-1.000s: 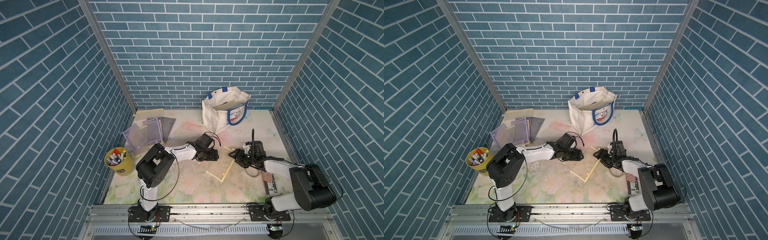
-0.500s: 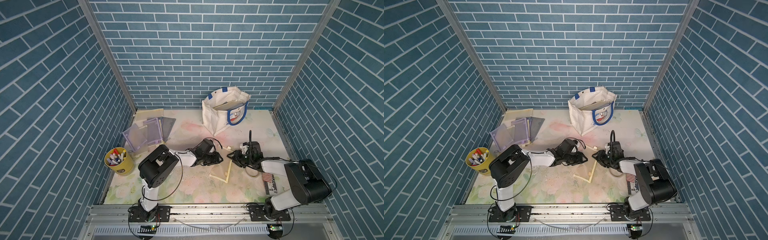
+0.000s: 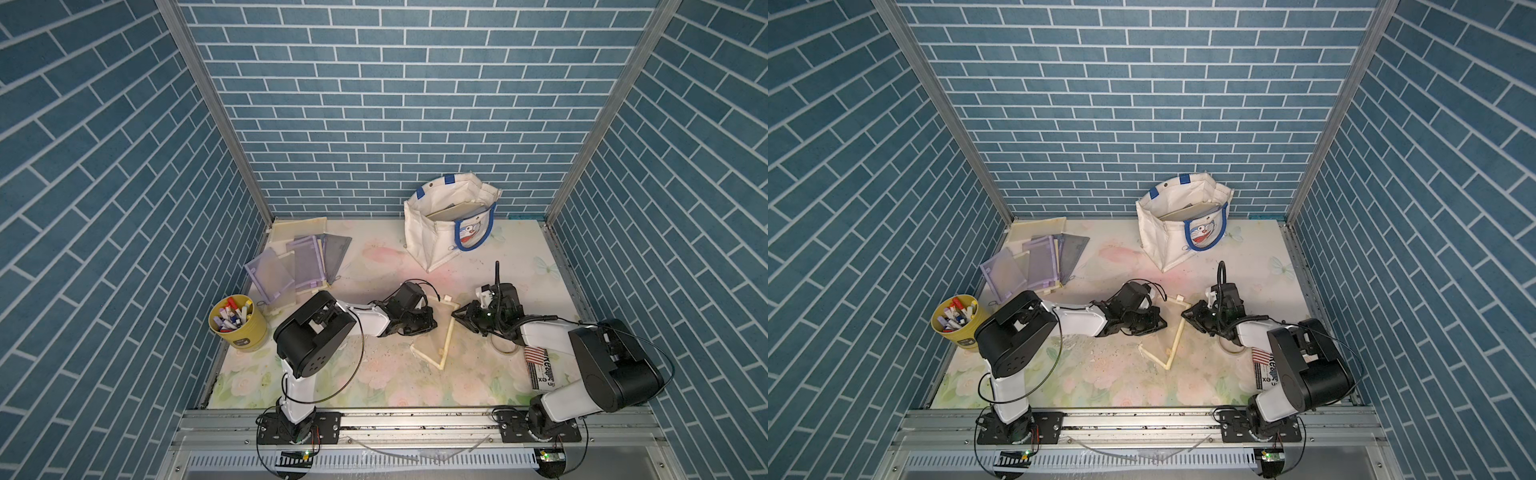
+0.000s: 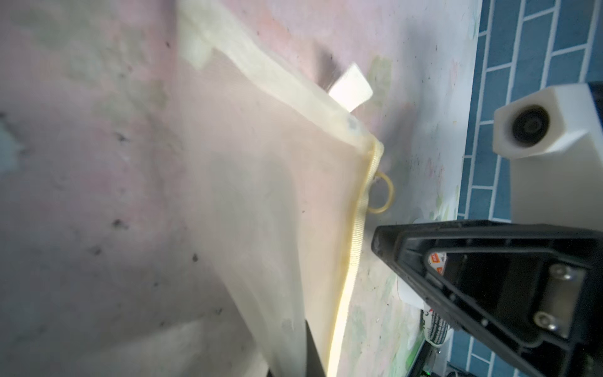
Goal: Put the pencil pouch into the canvas bag
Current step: Pick up the pencil pouch from the center of the board.
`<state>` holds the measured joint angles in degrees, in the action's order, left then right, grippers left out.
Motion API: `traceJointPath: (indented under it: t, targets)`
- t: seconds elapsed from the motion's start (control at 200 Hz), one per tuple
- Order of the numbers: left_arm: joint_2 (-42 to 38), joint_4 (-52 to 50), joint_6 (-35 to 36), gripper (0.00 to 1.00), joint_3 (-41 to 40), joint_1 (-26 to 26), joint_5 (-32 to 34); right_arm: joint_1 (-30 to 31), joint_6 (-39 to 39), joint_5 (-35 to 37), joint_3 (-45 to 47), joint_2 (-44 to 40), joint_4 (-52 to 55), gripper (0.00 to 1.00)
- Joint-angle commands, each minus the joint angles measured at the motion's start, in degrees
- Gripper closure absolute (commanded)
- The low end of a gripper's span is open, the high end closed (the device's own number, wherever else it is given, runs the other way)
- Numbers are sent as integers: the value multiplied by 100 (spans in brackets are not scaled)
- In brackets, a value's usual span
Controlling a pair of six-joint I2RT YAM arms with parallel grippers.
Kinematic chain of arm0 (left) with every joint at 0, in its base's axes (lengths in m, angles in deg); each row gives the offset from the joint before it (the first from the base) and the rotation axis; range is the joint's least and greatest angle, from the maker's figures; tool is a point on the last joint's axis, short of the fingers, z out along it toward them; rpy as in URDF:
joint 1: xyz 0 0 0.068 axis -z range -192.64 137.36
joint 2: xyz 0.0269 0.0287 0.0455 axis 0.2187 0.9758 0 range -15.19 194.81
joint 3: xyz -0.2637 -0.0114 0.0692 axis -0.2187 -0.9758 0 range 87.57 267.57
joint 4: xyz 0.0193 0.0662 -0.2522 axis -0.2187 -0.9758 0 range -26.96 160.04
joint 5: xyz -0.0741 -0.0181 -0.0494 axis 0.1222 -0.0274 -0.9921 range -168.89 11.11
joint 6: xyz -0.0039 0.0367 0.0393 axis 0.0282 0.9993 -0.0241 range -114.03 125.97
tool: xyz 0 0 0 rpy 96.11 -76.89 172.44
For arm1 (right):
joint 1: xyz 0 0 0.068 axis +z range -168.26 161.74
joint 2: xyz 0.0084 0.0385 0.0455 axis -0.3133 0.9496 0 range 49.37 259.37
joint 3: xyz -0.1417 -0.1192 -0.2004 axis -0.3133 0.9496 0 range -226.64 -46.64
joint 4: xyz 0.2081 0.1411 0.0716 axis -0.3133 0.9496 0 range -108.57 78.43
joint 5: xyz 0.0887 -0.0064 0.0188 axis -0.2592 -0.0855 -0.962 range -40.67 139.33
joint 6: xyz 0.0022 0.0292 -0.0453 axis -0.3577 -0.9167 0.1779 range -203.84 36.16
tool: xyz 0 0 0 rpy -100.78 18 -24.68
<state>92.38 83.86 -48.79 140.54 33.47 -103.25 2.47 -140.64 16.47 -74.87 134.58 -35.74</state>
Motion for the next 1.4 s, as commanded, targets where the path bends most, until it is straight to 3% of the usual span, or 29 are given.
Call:
traceJointPath:
  t: [0.0, 0.32, 0.525, 0.57, 0.685, 0.755, 0.785, 0.935, 1.115, 1.205, 1.395]
  targets:
    - [-424, 57, 5, 100, -165, -57, 62, 30, -73, -157, 27, -319, 50, 65]
    - [-1327, 378, -91, 100, -273, -93, -64, 63, -441, -434, -42, -1317, 102, 37]
    - [-1490, 452, -62, 100, 23, -92, -130, 141, -666, -641, -355, -1213, -197, 33]
    - [-1509, 462, -62, 100, 80, -93, -130, 167, -778, -665, -376, -1154, -401, 39]
    - [-1559, 364, -35, 100, 176, -93, -94, 203, -1115, -719, -385, -1037, -1067, 79]
    - [-1622, 246, 16, 99, 198, -93, -31, 212, -1261, -758, -391, -1040, -1405, 95]
    - [-1647, 183, 49, 96, 196, -93, 4, 212, -1281, -779, -410, -1054, -1470, 100]
    - [-1874, -161, 162, 65, 127, -117, 279, 216, -970, -732, -855, -1342, -618, 100]
    - [-2390, -960, 350, 2, -132, -155, 1017, 195, 466, -206, -2477, -1608, 2404, 100]
    - [-2693, -1659, 644, 1, -194, -147, 1482, 54, 386, 88, -3570, -1255, 3643, 100]
    - [-3294, -2921, 1402, 1, -98, -137, 2178, -44, 150, 561, -5674, -333, 3695, 100]
